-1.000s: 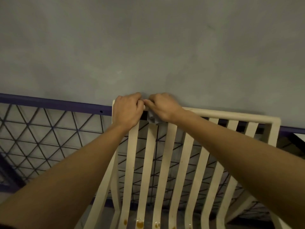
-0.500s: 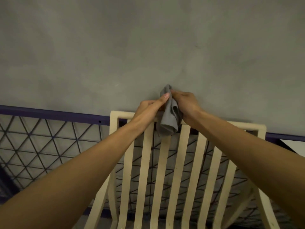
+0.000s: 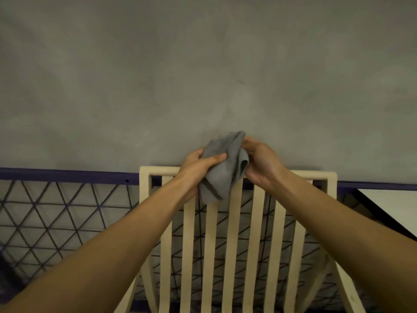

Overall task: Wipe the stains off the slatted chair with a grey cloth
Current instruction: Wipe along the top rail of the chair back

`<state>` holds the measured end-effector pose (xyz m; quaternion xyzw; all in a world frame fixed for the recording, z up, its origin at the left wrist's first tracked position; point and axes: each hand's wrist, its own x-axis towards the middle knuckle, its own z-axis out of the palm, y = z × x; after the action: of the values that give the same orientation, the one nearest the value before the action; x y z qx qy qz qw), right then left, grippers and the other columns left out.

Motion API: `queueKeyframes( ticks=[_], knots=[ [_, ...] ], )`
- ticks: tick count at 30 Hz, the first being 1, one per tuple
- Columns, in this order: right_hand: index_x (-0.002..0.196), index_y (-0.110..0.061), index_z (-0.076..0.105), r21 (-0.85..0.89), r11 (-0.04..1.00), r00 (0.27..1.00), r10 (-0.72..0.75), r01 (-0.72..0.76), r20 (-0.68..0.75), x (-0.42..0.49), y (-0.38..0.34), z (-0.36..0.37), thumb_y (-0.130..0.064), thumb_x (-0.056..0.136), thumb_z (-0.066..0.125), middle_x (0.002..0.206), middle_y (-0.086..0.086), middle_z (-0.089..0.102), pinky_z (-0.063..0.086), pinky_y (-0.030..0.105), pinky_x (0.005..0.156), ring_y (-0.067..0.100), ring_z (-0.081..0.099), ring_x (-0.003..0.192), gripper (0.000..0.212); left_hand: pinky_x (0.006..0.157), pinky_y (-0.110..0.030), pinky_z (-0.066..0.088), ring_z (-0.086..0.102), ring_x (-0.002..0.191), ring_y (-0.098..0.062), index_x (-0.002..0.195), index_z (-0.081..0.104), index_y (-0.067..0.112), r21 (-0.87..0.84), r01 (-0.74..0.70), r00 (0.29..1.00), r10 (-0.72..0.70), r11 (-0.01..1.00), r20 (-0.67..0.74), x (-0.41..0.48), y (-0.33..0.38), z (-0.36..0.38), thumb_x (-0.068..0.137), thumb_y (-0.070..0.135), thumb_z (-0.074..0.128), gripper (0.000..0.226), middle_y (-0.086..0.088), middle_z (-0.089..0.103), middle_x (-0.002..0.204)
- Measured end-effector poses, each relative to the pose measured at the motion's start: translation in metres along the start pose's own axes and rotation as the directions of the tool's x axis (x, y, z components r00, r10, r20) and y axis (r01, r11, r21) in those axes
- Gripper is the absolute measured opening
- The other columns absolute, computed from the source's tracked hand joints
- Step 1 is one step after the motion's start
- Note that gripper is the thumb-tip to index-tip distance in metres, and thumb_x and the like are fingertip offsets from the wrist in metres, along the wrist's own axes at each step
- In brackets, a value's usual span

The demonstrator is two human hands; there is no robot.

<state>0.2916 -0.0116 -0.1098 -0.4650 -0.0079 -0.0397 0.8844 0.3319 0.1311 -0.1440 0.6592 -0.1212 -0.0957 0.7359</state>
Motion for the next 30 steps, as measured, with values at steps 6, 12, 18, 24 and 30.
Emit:
queueKeyframes(
  ticks=[6, 12, 18, 24, 30],
  knots=[
    [0.119, -0.020, 0.062, -0.812, 0.512, 0.856, -0.516, 0.281, -0.029, -0.020, -0.006, -0.016, 0.004, 0.092, 0.043, 0.128, -0.002, 0.056, 0.044, 0.029, 0.103, 0.012, 0.050, 0.123, 0.041, 0.080, -0.038, 0.057, 0.067, 0.091, -0.021, 0.101, 0.067, 0.015, 0.370, -0.132, 0.981, 0.174, 0.920, -0.084, -0.001, 0.025, 0.002, 0.074, 0.033, 0.081, 0.036, -0.005, 0.071, 0.097],
    [0.140, -0.012, 0.048, -0.877, -0.082, 0.734, -0.513, 0.474, 0.445, -0.028, 0.007, 0.014, -0.015, 0.096, 0.045, 0.152, 0.005, 0.033, 0.021, 0.033, 0.119, 0.017, 0.027, 0.142, 0.044, 0.072, -0.031, 0.054, 0.068, 0.083, -0.024, 0.105, 0.069, 0.002, 0.122, -0.099, 0.984, 0.115, 0.988, -0.135, 0.012, 0.054, 0.025, 0.082, 0.014, 0.065, 0.027, -0.017, 0.072, 0.101],
    [0.129, -0.010, 0.056, -0.810, -0.496, 0.690, -0.467, 0.314, 0.553, -0.008, 0.022, 0.015, -0.011, 0.085, 0.052, 0.133, 0.012, 0.049, 0.022, 0.040, 0.116, 0.029, 0.042, 0.127, 0.044, 0.088, -0.039, 0.054, 0.065, 0.091, -0.028, 0.090, 0.067, 0.009, 0.319, -0.085, 0.976, 0.143, 0.944, -0.162, 0.039, 0.031, 0.015, 0.090, 0.024, 0.053, 0.020, -0.013, 0.070, 0.096],
    [0.114, -0.012, 0.053, -0.953, -0.193, 0.894, -0.342, 0.236, 0.290, 0.044, 0.049, 0.019, -0.030, 0.098, 0.037, 0.112, 0.009, 0.057, 0.048, 0.045, 0.085, 0.028, 0.057, 0.099, 0.029, 0.088, -0.042, 0.055, 0.068, 0.091, -0.023, 0.083, 0.074, 0.018, 0.442, -0.136, 0.961, 0.226, 0.887, -0.158, 0.050, 0.016, -0.027, 0.083, 0.027, 0.061, 0.015, -0.006, 0.074, 0.092],
    [0.098, -0.014, 0.063, -0.723, -0.664, 0.860, -0.240, 0.194, 0.451, 0.043, 0.068, 0.016, -0.026, 0.103, 0.032, 0.097, 0.010, 0.067, 0.034, 0.036, 0.058, 0.031, 0.063, 0.088, 0.034, 0.071, -0.030, 0.052, 0.065, 0.078, -0.016, 0.078, 0.074, 0.024, 0.767, -0.205, 0.911, 0.405, 0.608, -0.078, 0.045, -0.007, -0.052, 0.086, 0.021, 0.057, 0.018, 0.005, 0.071, 0.077]
  ],
)
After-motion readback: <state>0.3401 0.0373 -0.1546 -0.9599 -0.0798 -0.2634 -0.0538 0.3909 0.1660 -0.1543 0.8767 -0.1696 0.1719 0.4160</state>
